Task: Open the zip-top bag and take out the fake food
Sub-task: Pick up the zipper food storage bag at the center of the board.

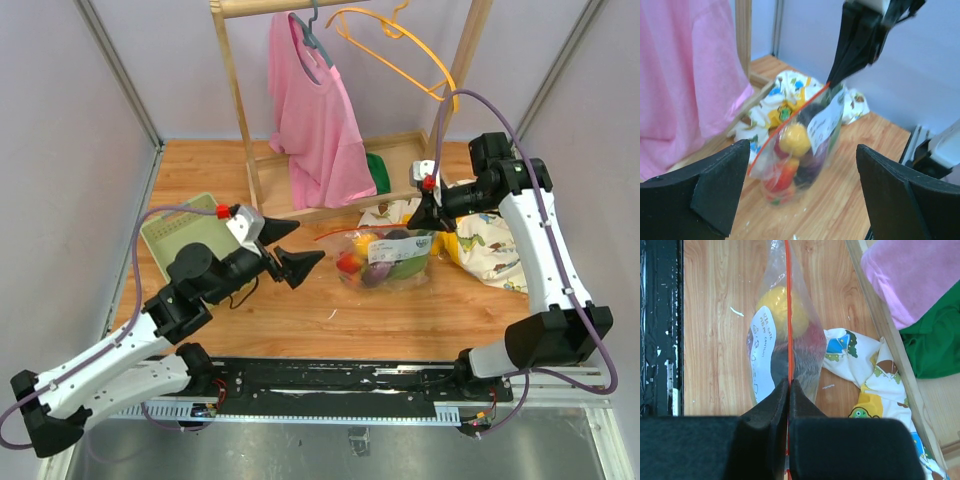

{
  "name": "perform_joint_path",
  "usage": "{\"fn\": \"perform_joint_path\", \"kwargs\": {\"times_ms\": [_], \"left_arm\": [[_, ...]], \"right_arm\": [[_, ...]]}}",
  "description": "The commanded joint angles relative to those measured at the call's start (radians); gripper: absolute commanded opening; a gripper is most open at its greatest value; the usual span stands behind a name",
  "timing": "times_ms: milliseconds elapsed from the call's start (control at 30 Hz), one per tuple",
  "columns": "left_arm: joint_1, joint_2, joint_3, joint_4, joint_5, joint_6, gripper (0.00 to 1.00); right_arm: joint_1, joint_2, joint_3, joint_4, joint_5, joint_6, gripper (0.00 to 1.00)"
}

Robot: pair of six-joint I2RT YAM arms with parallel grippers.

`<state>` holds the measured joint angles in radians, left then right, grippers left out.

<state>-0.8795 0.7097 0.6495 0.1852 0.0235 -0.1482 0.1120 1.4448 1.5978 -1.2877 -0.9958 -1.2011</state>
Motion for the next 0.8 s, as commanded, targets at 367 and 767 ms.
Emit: {"fn": "perform_joint_path", "kwargs": {"times_ms": [367,767], "left_arm": [[-0.066,0.528,0.505,-0.271,0.199,0.440,0.92],[-0.065,0.717,0.552,-0.231,0.259,0.563,0.72]], "right_arm": [[0.114,-0.014,0.017,0.006,0.060,0.038,0.01],[0.162,-0.032,0.004,0.031,0.048,0.056,0.01]]}}
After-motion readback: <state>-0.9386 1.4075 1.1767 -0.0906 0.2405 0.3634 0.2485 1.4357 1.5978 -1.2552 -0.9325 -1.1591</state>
